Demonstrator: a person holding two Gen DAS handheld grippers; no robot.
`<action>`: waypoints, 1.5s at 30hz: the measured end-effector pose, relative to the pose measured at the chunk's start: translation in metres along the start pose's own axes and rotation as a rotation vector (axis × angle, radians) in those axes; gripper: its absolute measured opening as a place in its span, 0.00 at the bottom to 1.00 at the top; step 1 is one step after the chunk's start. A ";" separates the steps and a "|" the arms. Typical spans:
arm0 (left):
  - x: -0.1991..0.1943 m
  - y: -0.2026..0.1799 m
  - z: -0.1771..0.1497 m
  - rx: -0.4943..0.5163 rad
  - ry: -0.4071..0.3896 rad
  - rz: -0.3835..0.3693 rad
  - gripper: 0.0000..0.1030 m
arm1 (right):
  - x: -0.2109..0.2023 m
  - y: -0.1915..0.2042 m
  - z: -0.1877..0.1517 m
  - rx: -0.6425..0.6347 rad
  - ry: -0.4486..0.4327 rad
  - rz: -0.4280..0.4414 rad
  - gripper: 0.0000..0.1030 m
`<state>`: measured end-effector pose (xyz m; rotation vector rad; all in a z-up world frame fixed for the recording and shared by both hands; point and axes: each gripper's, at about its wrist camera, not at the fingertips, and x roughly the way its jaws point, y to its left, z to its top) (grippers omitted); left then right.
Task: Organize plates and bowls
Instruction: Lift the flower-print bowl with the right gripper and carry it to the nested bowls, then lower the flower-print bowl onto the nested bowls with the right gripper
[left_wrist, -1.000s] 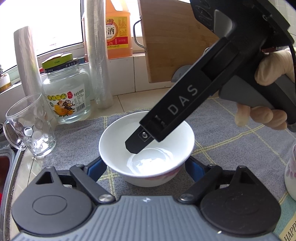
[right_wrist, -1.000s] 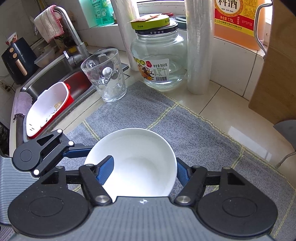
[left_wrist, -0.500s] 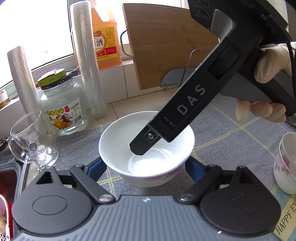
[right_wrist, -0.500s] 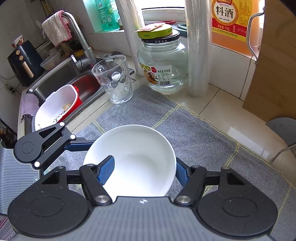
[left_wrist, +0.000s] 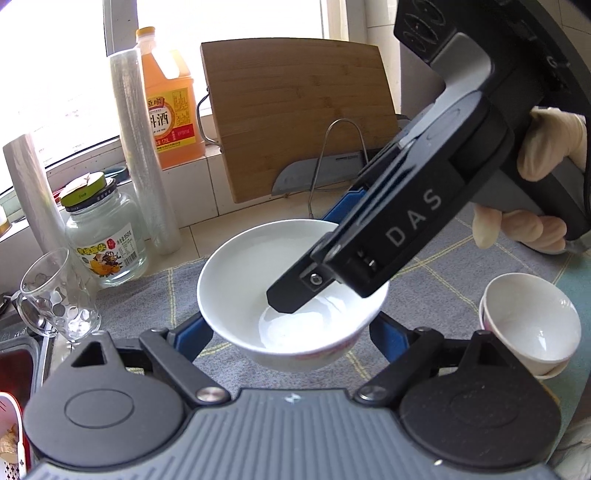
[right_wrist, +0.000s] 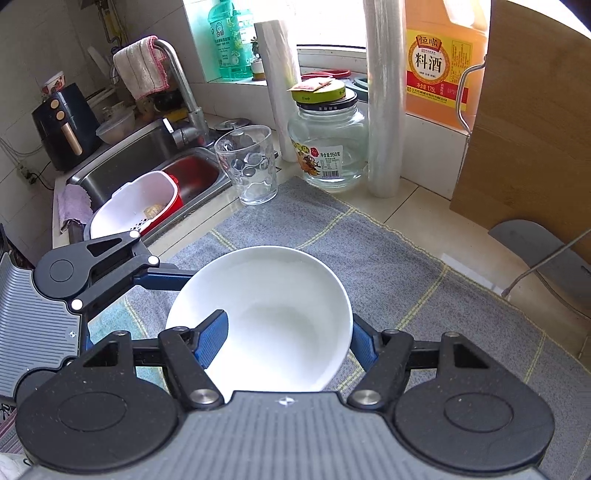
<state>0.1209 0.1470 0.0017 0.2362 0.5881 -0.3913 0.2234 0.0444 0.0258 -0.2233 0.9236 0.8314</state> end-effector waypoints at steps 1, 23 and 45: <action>-0.003 -0.004 0.000 0.007 -0.001 0.000 0.88 | -0.005 0.001 -0.004 -0.001 -0.003 0.000 0.73; -0.041 -0.088 0.011 0.072 0.010 -0.129 0.88 | -0.097 0.003 -0.091 0.043 -0.069 -0.046 0.73; -0.015 -0.142 0.015 0.109 0.071 -0.272 0.88 | -0.132 -0.027 -0.160 0.185 -0.044 -0.109 0.73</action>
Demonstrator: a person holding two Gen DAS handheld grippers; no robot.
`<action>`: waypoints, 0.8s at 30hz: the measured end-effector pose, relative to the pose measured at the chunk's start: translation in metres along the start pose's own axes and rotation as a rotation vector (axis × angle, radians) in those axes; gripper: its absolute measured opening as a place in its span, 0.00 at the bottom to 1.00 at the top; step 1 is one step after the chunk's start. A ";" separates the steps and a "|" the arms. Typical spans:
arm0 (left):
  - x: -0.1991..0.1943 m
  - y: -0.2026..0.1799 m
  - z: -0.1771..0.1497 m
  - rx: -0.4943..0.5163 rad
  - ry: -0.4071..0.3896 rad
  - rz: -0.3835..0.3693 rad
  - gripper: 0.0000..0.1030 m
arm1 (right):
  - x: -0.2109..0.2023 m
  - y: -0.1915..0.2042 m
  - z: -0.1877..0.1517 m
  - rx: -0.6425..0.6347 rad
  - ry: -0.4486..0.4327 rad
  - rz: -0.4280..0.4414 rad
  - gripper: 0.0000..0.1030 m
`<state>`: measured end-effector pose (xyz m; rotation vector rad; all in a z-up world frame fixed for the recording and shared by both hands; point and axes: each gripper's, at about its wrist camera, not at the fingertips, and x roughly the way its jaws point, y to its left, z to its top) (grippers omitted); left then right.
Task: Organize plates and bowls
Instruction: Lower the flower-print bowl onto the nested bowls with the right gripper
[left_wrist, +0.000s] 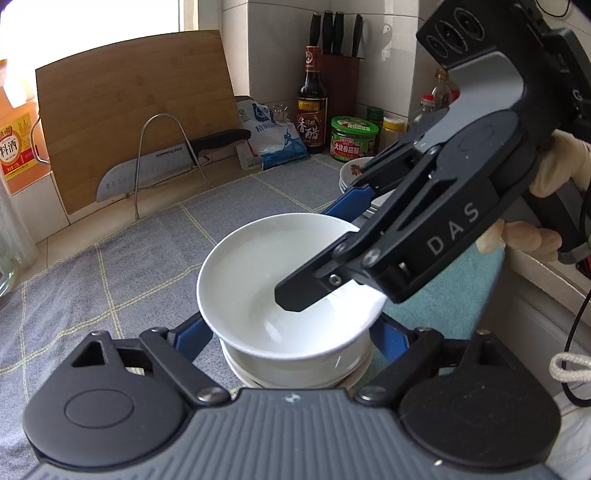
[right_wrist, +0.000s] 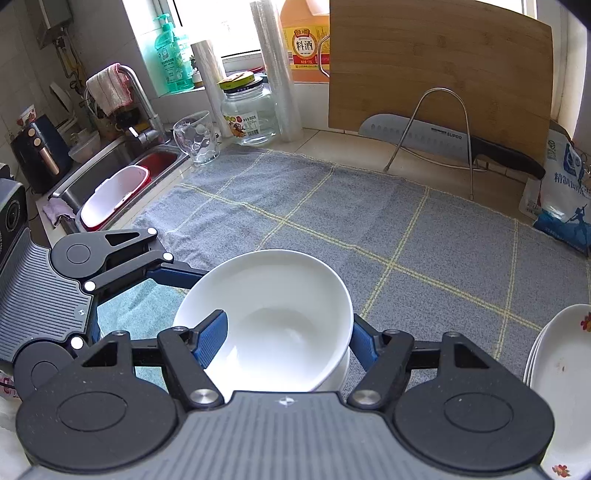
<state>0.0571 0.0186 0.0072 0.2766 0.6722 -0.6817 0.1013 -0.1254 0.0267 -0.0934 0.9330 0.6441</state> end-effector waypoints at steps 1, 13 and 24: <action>0.001 0.000 0.000 0.000 0.003 0.000 0.88 | 0.001 0.000 -0.001 0.000 0.003 0.000 0.73; 0.011 0.005 0.000 0.000 0.032 -0.009 0.88 | 0.012 -0.002 -0.006 -0.008 0.020 -0.004 0.73; 0.010 0.009 -0.001 0.014 0.031 -0.032 0.92 | 0.016 0.001 -0.013 -0.038 0.010 -0.036 0.91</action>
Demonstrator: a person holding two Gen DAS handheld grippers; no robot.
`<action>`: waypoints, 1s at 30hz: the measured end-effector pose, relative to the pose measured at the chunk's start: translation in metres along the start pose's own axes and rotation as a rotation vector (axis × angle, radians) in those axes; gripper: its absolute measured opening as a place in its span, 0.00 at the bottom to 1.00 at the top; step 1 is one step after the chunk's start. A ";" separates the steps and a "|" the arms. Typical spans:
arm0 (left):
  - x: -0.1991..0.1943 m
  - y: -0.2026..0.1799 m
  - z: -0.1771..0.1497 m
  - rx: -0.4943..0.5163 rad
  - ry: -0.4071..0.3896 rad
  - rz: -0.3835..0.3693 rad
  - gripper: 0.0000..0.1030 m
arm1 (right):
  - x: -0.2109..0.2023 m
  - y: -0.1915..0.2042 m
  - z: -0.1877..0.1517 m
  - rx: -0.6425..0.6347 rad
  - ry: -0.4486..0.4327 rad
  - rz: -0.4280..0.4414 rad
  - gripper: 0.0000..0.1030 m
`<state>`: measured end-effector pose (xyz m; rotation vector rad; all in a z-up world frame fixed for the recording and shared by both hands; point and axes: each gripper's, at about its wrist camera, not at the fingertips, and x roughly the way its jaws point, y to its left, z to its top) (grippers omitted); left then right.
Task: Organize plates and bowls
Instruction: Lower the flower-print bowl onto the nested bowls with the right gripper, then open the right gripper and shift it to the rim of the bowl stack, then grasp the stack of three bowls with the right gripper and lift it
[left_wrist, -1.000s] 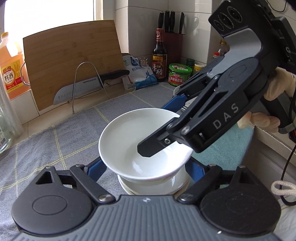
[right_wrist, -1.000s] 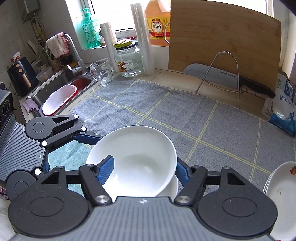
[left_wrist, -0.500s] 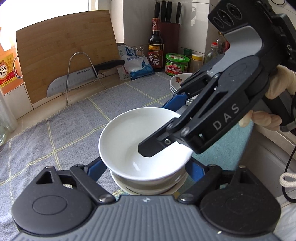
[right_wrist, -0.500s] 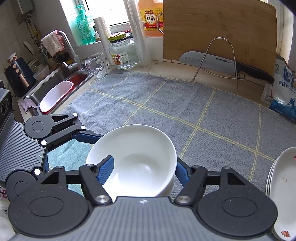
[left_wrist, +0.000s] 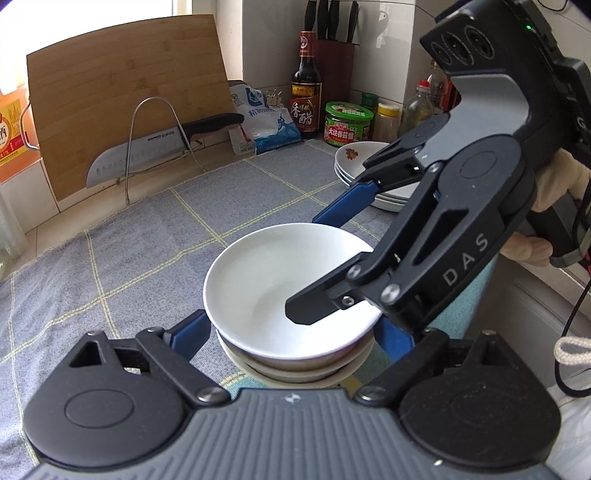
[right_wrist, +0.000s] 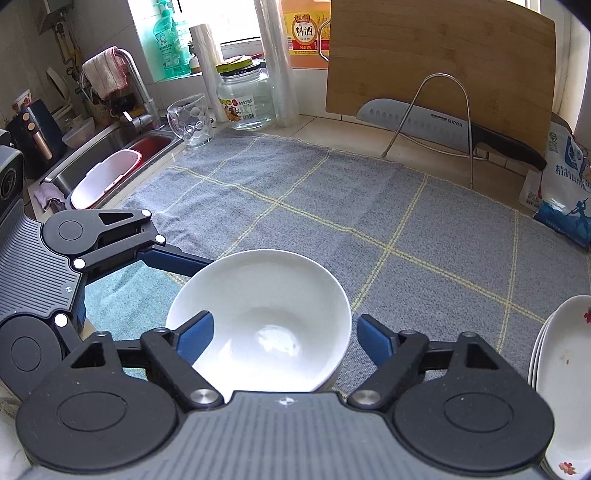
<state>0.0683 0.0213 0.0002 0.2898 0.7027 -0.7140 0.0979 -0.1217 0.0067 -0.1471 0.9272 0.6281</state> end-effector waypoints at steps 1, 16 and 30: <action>-0.002 0.000 0.000 0.005 -0.005 0.000 0.92 | -0.001 0.001 -0.001 -0.006 -0.008 -0.008 0.95; -0.026 0.018 -0.019 0.135 -0.016 -0.016 0.97 | -0.041 0.016 -0.025 -0.168 -0.123 -0.084 1.00; 0.011 0.034 -0.030 0.234 0.096 -0.175 0.96 | 0.003 0.020 -0.059 -0.123 0.051 -0.139 1.00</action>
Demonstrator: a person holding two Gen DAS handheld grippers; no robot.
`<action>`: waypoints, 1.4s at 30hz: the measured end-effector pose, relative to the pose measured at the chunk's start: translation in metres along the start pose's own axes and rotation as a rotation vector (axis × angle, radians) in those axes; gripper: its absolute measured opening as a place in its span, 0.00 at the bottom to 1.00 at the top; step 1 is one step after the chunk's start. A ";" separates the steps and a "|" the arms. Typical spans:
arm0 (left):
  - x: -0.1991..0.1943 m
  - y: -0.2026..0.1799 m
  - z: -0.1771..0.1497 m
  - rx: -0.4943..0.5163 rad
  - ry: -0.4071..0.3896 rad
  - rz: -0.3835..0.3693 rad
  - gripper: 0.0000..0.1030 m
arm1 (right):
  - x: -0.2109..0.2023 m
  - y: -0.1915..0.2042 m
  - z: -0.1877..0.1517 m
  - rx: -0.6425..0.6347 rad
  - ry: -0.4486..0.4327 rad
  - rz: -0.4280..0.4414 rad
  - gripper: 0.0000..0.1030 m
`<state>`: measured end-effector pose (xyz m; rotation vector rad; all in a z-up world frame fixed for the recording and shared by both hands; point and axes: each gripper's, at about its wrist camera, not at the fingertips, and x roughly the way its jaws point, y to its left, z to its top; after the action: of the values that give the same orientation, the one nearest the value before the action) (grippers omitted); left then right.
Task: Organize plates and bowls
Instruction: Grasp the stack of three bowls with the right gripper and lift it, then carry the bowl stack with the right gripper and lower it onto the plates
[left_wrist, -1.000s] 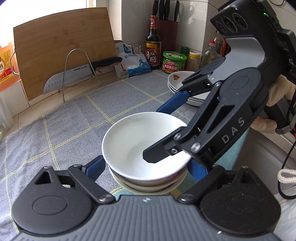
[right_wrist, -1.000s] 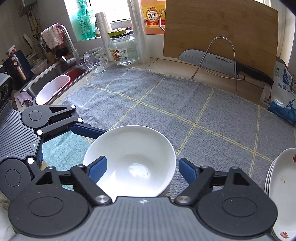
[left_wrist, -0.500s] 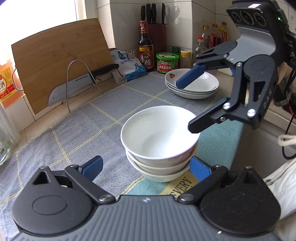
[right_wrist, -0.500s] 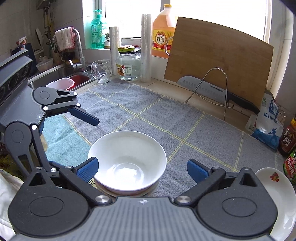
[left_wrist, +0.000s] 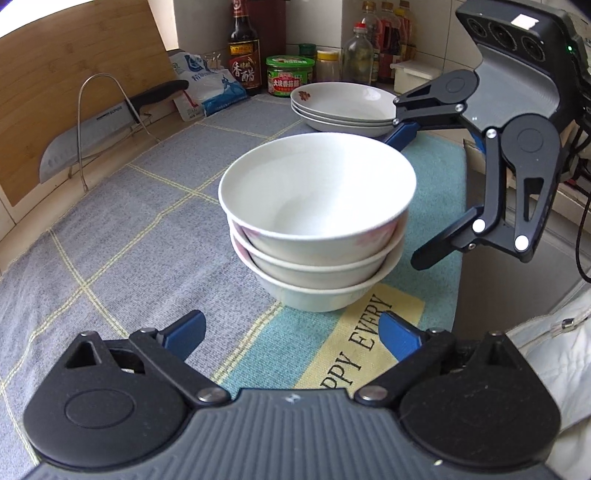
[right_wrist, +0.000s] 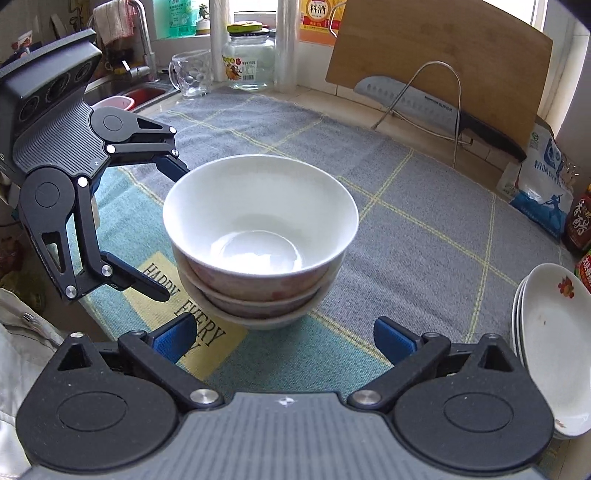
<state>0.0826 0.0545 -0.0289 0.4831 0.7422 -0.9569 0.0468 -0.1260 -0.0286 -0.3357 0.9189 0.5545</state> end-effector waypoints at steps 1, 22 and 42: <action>0.003 0.001 0.000 0.014 -0.002 -0.008 0.96 | 0.004 0.000 -0.001 -0.008 0.004 -0.007 1.00; 0.038 0.012 0.013 0.152 0.039 -0.122 0.90 | 0.030 -0.011 0.018 -0.199 0.039 0.210 0.88; 0.043 0.020 0.020 0.233 0.048 -0.223 0.82 | 0.029 -0.011 0.022 -0.224 0.068 0.228 0.85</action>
<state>0.1223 0.0272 -0.0474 0.6372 0.7416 -1.2518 0.0817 -0.1155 -0.0396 -0.4566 0.9691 0.8636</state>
